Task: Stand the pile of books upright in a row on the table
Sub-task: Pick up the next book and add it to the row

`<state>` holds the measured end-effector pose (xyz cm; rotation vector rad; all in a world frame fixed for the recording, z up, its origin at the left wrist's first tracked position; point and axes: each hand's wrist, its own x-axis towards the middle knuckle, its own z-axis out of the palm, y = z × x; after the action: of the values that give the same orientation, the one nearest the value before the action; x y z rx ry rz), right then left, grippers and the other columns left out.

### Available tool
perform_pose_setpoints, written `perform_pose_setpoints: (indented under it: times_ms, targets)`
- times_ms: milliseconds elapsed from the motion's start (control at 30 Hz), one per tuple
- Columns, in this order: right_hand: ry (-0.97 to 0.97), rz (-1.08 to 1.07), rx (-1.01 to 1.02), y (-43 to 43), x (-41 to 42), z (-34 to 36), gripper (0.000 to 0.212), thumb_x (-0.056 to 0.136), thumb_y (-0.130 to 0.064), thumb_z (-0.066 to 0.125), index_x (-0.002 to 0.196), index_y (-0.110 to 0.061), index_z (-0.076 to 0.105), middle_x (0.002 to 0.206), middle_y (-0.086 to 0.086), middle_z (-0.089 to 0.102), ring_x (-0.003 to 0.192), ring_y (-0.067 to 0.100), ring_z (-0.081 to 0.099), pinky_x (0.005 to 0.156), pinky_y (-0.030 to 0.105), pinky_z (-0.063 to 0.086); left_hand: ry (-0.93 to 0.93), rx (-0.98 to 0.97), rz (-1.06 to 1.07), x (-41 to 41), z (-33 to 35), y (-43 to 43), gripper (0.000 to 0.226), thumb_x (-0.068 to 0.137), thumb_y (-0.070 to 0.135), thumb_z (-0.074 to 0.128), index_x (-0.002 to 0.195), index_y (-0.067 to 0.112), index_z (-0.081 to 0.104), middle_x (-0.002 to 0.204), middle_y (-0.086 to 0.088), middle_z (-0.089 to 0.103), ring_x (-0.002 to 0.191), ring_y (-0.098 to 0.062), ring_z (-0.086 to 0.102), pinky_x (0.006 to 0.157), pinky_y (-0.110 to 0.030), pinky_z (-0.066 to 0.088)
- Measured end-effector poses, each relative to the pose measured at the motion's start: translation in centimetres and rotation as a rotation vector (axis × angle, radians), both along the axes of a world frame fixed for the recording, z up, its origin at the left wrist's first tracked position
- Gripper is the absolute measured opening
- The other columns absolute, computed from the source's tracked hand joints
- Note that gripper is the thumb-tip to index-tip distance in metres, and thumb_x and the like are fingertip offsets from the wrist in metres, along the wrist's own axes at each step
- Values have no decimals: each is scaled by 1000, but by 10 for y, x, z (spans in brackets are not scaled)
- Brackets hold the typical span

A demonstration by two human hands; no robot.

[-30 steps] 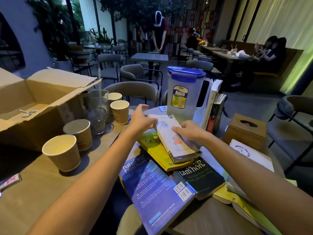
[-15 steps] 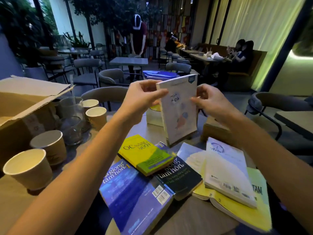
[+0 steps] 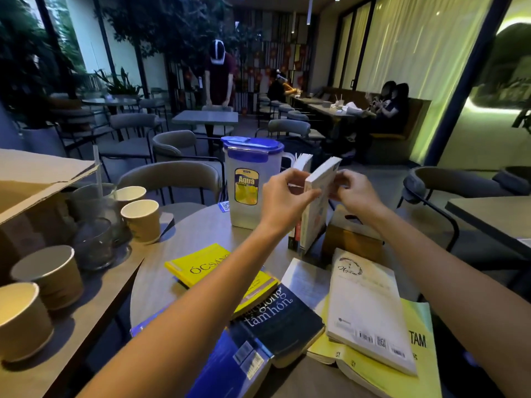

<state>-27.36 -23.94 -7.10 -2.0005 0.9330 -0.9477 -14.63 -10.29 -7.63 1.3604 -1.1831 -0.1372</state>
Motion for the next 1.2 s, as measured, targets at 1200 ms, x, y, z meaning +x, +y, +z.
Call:
perform_pose_setpoints:
  times_ms: [1200]
  targets:
    - [343, 84, -145, 6, 22, 14, 76, 86, -54, 69, 152, -26, 41, 146, -4, 45, 127, 16, 48, 96, 37, 52, -89, 226, 255, -1, -74, -37, 47, 73, 44, 85, 90, 24, 46, 82, 9, 59, 71, -7, 56, 62, -31, 52]
